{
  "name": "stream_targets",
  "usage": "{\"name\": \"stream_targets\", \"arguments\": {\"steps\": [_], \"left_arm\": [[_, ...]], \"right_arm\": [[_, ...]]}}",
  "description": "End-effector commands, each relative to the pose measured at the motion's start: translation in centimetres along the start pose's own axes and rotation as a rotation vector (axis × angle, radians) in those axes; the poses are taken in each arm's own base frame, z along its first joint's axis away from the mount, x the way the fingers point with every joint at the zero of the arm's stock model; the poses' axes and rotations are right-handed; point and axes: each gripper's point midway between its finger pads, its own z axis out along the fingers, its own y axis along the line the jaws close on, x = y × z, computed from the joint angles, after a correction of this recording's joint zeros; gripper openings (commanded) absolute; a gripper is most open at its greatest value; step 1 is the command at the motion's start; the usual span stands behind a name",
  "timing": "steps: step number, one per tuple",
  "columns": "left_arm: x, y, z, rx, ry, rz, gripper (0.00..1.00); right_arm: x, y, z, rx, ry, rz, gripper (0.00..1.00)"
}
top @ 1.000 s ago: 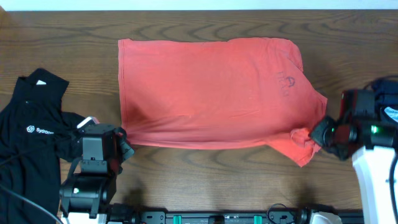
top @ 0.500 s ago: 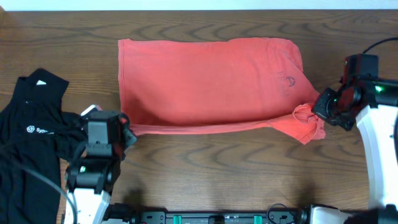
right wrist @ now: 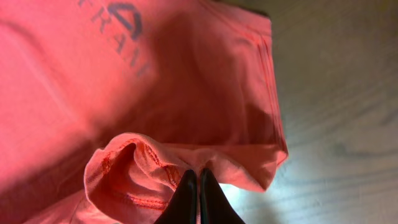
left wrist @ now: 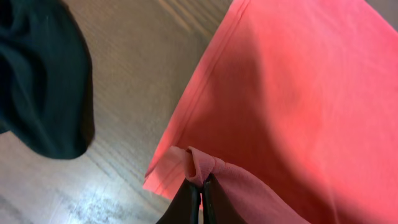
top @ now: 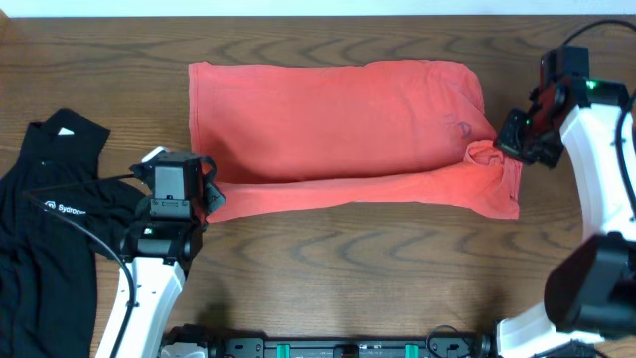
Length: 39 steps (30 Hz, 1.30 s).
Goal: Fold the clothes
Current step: 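Fold the bottom half up toward the top edge with both grippers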
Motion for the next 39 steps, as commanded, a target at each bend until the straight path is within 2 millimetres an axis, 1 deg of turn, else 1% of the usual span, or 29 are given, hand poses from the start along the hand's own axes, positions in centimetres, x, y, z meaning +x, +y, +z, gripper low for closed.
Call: {"name": "stream_targets", "arguments": {"steps": [1,5,9,13,17,22,26,32,33,34,35,36,37,38,39], "left_arm": [[-1.8,-0.1,0.1,-0.030,-0.068,0.002,0.06],[-2.7,-0.1,1.2,-0.041,-0.093,-0.016,0.06],[-3.0,0.1,2.8,-0.061,-0.090,-0.029,0.06],[-3.7,-0.2,4.6,-0.062,-0.106,0.015,0.06],[-4.4,-0.7,5.9,-0.052,-0.131,0.028,0.06],[-4.3,-0.9,7.4,-0.054,-0.126,0.030,0.06],[-3.7,-1.2,8.7,-0.046,-0.105,0.034,0.06],[-3.8,-1.7,10.4,-0.036,-0.119,0.029,0.07],[-3.9,-1.8,10.6,-0.031,-0.124,0.028,0.09],[-4.0,-2.0,10.8,-0.024,-0.129,0.026,0.16],[-4.1,-2.2,11.0,-0.015,-0.134,0.024,0.26],[-4.2,-2.4,11.0,-0.008,-0.139,0.023,0.34],[-4.4,-2.5,11.1,-0.003,-0.146,0.021,0.38],[-4.5,-2.6,11.0,0.001,-0.152,0.019,0.50],[-4.7,-2.7,11.0,0.006,-0.158,0.017,0.63]], "right_arm": [[-1.6,0.6,0.5,0.005,-0.004,-0.043,0.02],[-2.5,1.1,2.1,0.000,0.029,-0.056,0.02],[-2.8,1.4,3.7,0.010,0.055,-0.068,0.02],[-3.3,1.8,4.8,0.012,0.058,-0.074,0.02],[-3.9,2.3,5.0,0.002,0.034,-0.078,0.02],[-4.2,2.6,5.0,-0.003,0.021,-0.084,0.02],[-4.2,2.6,5.0,-0.002,0.018,-0.084,0.01],[-4.2,3.5,5.1,-0.008,0.005,-0.106,0.02],[-4.2,3.7,5.1,-0.007,0.001,-0.112,0.01],[-4.2,3.9,5.1,-0.008,-0.002,-0.117,0.02],[-4.2,4.1,5.1,-0.010,-0.006,-0.122,0.01],[-4.3,4.2,5.1,-0.010,-0.010,-0.128,0.01],[-4.3,4.4,5.1,-0.011,-0.013,-0.132,0.02],[-4.3,4.5,5.1,-0.012,-0.016,-0.137,0.08],[-4.4,4.6,5.1,-0.012,-0.023,-0.140,0.32]]}}
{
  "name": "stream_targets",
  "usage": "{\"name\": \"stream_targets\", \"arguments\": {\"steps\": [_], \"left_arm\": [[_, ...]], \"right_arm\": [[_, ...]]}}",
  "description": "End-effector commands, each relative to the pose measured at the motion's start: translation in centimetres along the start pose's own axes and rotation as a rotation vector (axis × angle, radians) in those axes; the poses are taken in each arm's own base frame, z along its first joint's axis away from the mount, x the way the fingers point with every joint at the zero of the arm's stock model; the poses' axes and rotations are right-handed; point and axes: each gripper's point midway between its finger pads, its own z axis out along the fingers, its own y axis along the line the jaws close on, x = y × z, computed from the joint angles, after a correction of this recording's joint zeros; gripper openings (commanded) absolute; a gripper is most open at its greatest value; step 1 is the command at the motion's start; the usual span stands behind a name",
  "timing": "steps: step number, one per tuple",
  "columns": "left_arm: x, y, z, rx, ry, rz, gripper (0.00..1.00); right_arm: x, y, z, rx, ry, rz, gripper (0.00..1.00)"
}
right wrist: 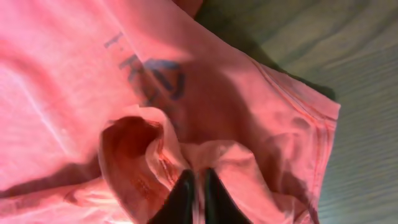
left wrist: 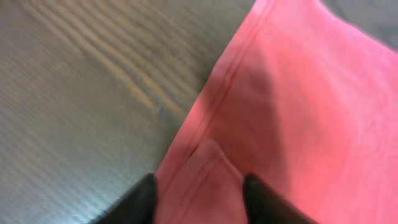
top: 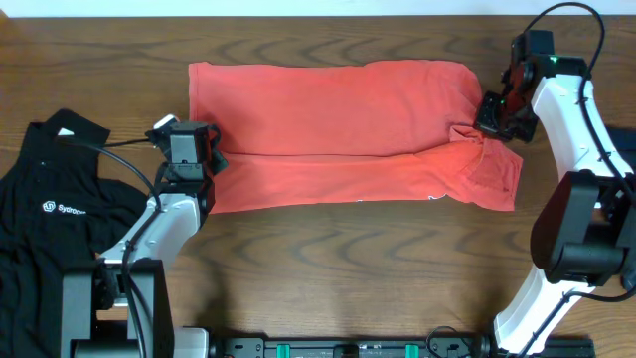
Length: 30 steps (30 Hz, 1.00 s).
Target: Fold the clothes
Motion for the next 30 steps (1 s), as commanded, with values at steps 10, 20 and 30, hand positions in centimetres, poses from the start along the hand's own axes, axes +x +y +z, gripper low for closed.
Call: {"name": "stream_targets", "arguments": {"steps": [10,20,30], "left_arm": [[-0.7,-1.7,0.0,0.081,0.000,0.039,0.66],[-4.6,-6.0,-2.3,0.168,0.062,0.080,0.48],[-9.6,-8.1,-5.7,0.162,0.064,0.150,0.47]], "right_arm": [[-4.4,0.2,-5.3,0.055,-0.162,-0.085,0.72],[-4.7,2.4,-9.1,-0.032,-0.170,-0.157,0.59],[-5.2,2.9,-7.7,-0.029,-0.167,-0.224,0.62]]}}
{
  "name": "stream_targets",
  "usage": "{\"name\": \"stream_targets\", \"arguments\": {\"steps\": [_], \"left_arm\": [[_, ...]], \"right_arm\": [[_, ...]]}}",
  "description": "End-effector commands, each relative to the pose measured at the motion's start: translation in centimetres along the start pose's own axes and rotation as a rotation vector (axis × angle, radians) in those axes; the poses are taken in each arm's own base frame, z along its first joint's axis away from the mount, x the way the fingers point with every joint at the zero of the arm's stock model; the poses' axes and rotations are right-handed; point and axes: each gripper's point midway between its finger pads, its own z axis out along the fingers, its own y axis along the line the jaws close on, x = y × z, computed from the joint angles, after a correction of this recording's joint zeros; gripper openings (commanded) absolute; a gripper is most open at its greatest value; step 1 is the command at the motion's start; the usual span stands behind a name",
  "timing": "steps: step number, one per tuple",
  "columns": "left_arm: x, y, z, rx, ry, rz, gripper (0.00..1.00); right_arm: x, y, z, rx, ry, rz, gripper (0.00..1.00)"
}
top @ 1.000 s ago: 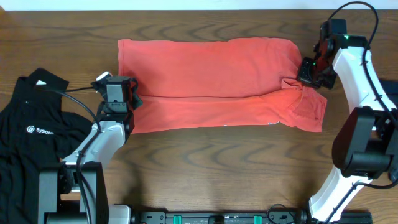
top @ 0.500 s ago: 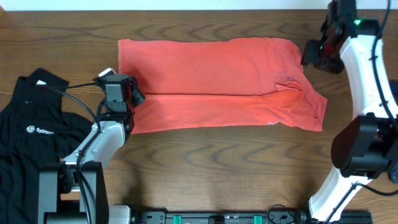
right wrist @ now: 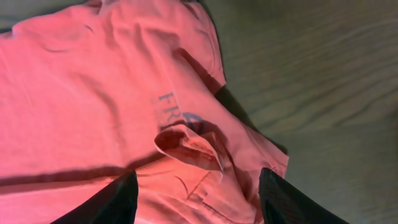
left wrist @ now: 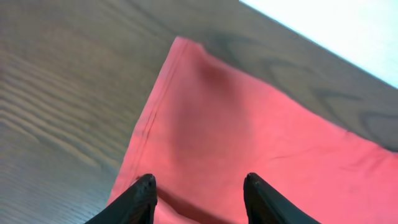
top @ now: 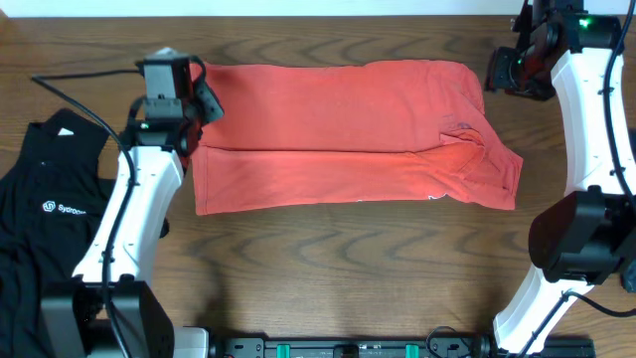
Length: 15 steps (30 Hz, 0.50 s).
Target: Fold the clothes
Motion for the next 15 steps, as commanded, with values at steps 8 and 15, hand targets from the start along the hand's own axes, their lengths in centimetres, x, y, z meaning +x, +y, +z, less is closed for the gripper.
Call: {"name": "stream_targets", "arguments": {"steps": [8,15], "left_arm": [[2.4,1.2,2.4,-0.063,0.126,0.041,0.46],[5.3,2.0,0.3,-0.075,0.261,0.050,0.19]], "right_arm": [[3.9,0.1,4.9,0.017,0.228,-0.044,0.64],[4.8,0.9,3.6,0.006,0.252,0.000,0.42]]}}
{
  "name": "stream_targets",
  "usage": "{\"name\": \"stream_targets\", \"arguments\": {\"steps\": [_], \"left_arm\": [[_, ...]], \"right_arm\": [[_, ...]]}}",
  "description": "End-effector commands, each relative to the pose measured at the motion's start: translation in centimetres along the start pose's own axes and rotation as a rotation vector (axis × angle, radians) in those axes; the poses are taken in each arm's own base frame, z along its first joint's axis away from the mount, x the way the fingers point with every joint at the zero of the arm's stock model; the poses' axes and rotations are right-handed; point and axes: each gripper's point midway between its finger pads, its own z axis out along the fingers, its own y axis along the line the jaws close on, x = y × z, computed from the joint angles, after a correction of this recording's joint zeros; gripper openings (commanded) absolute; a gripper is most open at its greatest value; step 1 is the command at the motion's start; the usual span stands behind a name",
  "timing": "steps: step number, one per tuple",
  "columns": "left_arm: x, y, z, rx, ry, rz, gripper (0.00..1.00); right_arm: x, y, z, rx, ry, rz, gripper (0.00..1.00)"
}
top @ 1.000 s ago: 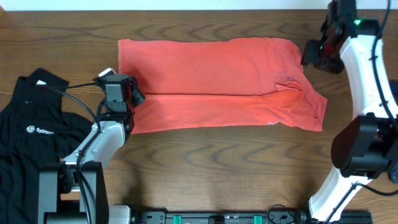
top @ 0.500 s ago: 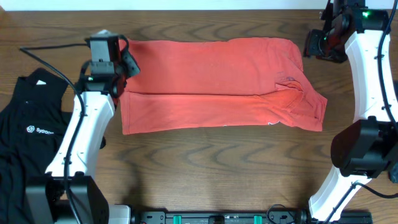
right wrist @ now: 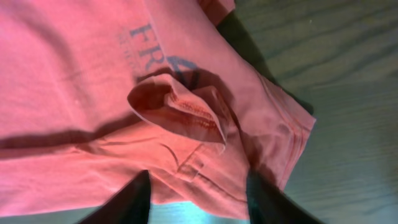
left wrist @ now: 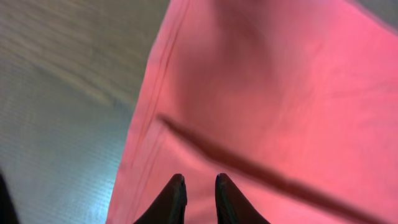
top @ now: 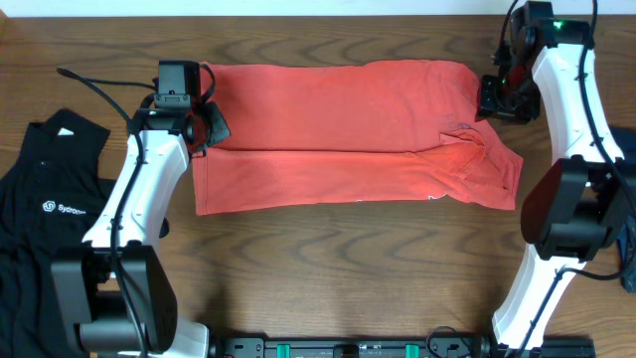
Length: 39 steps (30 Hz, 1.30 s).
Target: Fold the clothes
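A red shirt (top: 348, 134) lies on the wooden table (top: 328, 268), folded lengthwise, with a crease running left to right. Its rumpled collar (right wrist: 180, 106) and blue print (right wrist: 149, 37) are at the right end. My left gripper (top: 209, 126) hovers over the shirt's left edge at the crease. In the left wrist view the left gripper (left wrist: 199, 183) is narrowly open over red cloth, holding nothing. My right gripper (top: 491, 99) hangs by the shirt's right end. In the right wrist view the right gripper (right wrist: 196, 193) is wide open above the collar.
A black garment (top: 50, 219) with a white logo lies on the table's left side, beside the left arm. Bare wood (right wrist: 348, 124) borders the shirt on the right and along the near side.
My left gripper has moved from the shirt's far left corner toward the crease, and its jaws stand closer together. My right gripper has come nearer the collar, still wide open.
Both grippers were first shut on the ends of the shirt's near flap. Then the left one was open and the right still pinched cloth by the collar. Later both were open at the far corners with the shirt lying folded. Now they hover over its two ends.
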Motion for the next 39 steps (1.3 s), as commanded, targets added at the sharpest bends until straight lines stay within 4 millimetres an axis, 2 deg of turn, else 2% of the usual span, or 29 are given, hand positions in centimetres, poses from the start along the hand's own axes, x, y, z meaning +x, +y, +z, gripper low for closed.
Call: {"name": "stream_targets", "arguments": {"steps": [1,4,6,9,13,18,21,25,29,32,39], "left_arm": [[-0.4,-0.1,-2.7,0.022,-0.022,0.009,0.25],[1.2,1.1,-4.2,-0.015,0.018,0.011,0.42],[2.7,1.9,-4.3,-0.039,0.050,0.015,0.46],[5.1,3.0,-3.9,-0.057,0.089,0.018,0.47],[7.2,4.2,-3.9,-0.066,0.085,-0.028,0.47],[9.1,5.1,-3.9,-0.053,0.059,-0.037,0.53],[10.0,5.5,-3.0,-0.059,0.072,-0.036,0.59],[10.8,5.8,-2.2,-0.069,0.091,-0.034,0.62],[10.8,5.8,-2.2,-0.068,0.090,-0.034,0.63],[10.8,5.8,-2.2,-0.069,0.090,-0.034,0.65],[10.8,5.8,-2.1,-0.068,0.090,-0.034,0.67]], "right_arm": [[0.4,1.6,-2.1,-0.021,-0.037,0.008,0.44],[1.6,1.9,-2.8,-0.016,-0.008,0.022,0.53],[2.4,2.2,-2.9,-0.012,0.015,0.029,0.55],[3.2,2.5,-2.6,0.012,0.029,0.018,0.54],[4.4,2.4,-3.5,0.092,-0.031,0.016,0.54],[8.0,2.7,-4.2,0.047,-0.130,0.022,0.64],[11.2,2.6,-2.5,-0.004,-0.101,0.028,0.79],[15.4,1.3,1.8,-0.001,0.016,0.106,0.95],[17.6,-0.2,5.5,-0.002,0.079,0.240,0.99],[17.8,-1.5,6.6,-0.003,0.079,0.345,0.99],[15.9,-3.8,6.5,-0.087,0.034,0.514,0.99]]}}
